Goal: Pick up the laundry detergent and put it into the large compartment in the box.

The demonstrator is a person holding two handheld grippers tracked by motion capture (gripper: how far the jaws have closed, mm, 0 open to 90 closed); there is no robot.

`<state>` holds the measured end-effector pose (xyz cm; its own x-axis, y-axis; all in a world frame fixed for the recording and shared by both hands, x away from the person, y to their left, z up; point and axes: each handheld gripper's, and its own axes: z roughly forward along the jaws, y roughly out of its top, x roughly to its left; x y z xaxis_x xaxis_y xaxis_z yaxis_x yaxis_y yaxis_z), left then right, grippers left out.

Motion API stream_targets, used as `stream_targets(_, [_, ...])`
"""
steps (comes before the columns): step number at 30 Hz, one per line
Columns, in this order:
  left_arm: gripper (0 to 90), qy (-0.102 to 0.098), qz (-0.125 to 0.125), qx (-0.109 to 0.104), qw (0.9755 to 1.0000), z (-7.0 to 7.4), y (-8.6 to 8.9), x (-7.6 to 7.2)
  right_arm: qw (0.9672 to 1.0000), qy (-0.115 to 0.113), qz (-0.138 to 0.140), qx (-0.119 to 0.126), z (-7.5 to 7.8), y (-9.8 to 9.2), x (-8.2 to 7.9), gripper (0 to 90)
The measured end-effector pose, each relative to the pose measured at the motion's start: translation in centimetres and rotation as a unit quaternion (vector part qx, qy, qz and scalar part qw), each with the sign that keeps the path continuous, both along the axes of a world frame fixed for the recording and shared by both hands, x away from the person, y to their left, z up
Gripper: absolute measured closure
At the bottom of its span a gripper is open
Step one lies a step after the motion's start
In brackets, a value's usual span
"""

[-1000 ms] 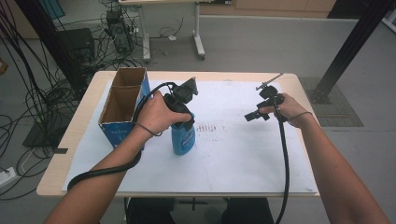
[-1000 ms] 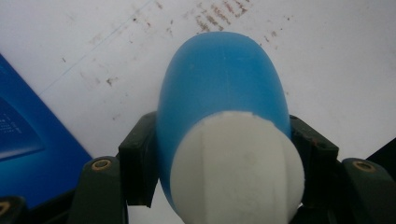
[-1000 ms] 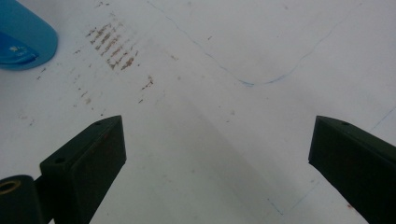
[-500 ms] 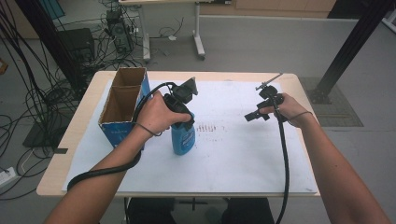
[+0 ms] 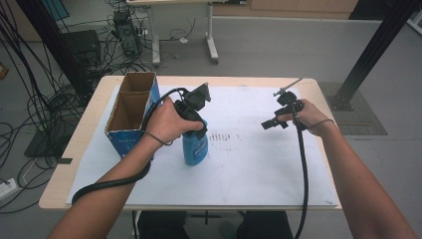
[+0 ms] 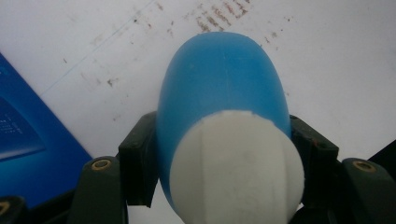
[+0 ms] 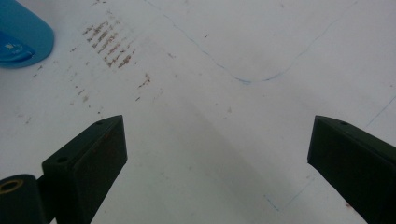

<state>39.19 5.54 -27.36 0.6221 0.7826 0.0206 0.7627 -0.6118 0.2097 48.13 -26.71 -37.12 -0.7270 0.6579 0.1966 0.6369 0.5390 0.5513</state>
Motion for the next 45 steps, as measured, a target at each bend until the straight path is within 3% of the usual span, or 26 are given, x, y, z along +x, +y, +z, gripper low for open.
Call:
stream_targets(16, [37.4, 0.000, -0.001, 0.001, 1.0000, 0.01, 0.02, -0.02, 1.0000, -0.009, -0.003, -0.001, 0.22, -0.14, -0.06, 4.5])
stream_targets(45, [37.5, -0.001, -0.003, 0.004, 1.0000, 0.00, -0.07, -0.01, 1.0000, -0.005, -0.006, 0.001, 0.08, -0.23, 0.03, 4.5])
